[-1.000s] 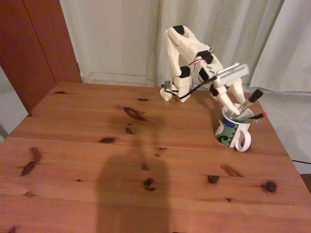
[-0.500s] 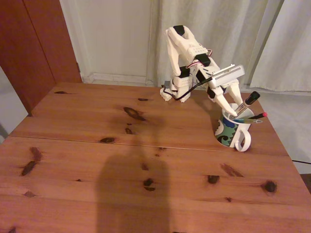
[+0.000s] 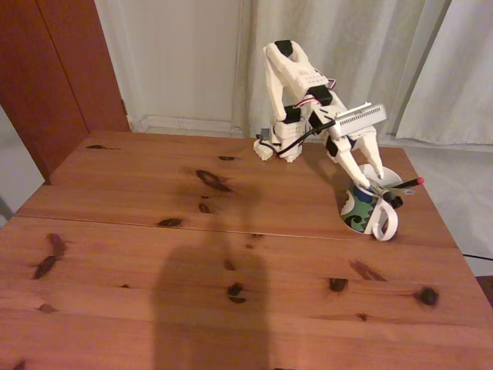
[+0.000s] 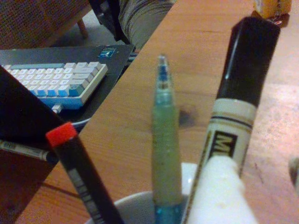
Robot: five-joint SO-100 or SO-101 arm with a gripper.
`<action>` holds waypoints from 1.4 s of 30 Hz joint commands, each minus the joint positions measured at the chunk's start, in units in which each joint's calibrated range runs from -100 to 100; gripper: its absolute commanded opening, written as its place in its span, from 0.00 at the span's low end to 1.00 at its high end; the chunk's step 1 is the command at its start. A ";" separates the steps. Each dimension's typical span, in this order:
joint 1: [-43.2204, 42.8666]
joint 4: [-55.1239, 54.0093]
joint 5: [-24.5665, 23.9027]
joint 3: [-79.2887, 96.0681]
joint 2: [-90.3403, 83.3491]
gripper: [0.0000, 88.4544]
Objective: Clean up the desk and place the pens and markers into the cup
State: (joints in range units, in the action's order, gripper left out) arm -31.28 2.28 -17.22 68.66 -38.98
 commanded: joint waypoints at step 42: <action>29.47 75.27 15.33 30.53 -58.62 0.01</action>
State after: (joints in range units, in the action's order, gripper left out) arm -1.94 74.20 -3.79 97.37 -94.15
